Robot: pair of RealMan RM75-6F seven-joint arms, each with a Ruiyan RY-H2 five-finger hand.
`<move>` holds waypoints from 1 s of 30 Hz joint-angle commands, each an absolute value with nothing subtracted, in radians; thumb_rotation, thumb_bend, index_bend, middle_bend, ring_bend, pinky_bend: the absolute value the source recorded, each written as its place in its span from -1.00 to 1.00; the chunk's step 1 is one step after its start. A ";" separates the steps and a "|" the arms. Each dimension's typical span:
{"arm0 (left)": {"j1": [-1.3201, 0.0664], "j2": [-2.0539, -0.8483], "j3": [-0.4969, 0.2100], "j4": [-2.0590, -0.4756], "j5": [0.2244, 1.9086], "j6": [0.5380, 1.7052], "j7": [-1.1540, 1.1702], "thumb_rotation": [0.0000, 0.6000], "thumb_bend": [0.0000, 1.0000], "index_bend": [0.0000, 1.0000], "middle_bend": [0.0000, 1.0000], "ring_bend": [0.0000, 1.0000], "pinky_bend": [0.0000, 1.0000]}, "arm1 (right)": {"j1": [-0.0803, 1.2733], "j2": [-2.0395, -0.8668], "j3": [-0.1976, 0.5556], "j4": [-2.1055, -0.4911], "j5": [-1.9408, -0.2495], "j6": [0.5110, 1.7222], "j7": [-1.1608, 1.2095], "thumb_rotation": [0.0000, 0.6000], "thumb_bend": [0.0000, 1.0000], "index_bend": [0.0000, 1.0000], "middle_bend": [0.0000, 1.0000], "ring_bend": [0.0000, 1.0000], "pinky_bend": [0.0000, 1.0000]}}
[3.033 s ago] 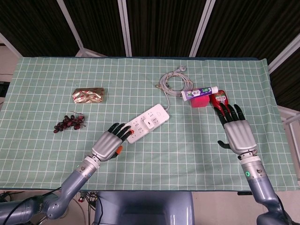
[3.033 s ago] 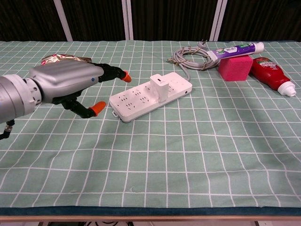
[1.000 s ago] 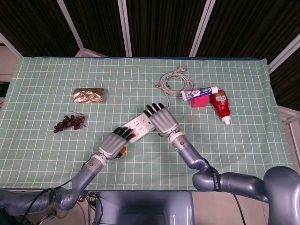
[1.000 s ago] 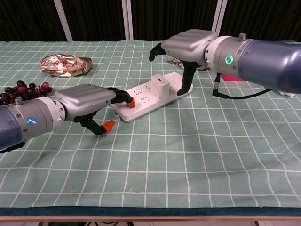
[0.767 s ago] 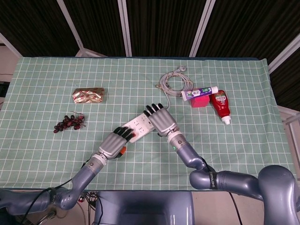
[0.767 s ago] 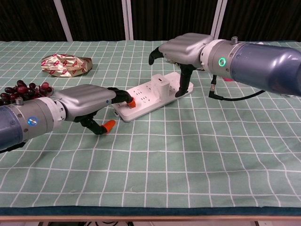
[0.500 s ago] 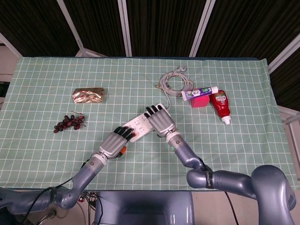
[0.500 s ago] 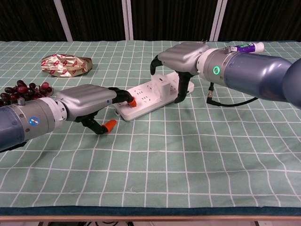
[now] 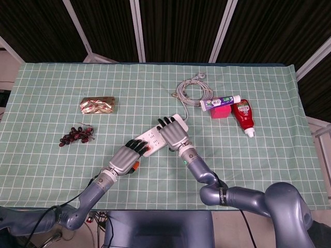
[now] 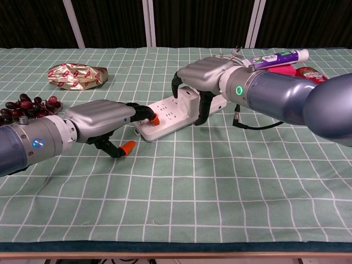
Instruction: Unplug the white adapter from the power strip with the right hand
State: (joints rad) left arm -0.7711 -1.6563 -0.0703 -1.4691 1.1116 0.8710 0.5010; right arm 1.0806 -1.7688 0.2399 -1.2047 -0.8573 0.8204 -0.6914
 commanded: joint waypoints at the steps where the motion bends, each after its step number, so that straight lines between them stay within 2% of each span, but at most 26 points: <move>1: -0.772 -1.657 -0.069 -1.468 1.115 0.871 0.497 1.00 0.05 -0.62 -0.79 -0.90 -0.74 | 1.084 -1.778 0.239 -1.190 -0.858 0.821 -0.685 1.00 -0.57 -0.39 -0.70 -0.71 -0.53; 21: -0.771 -1.657 -0.059 -1.465 1.121 0.876 0.483 1.00 0.05 -0.62 -0.79 -0.90 -0.74 | 1.096 -1.805 0.232 -1.146 -0.849 0.818 -0.678 1.00 -0.41 -0.24 -0.69 -0.70 -0.53; 25: -0.771 -1.658 -0.057 -1.460 1.123 0.875 0.480 1.00 0.05 -0.62 -0.79 -0.90 -0.74 | 1.097 -1.813 0.230 -1.133 -0.848 0.816 -0.677 1.00 -0.29 -0.18 -0.68 -0.70 -0.52; 30: -0.770 -1.660 -0.055 -1.452 1.126 0.872 0.471 1.00 0.05 -0.62 -0.79 -0.90 -0.74 | 1.099 -1.822 0.225 -1.122 -0.852 0.811 -0.674 1.00 0.08 -0.06 -0.66 -0.69 -0.52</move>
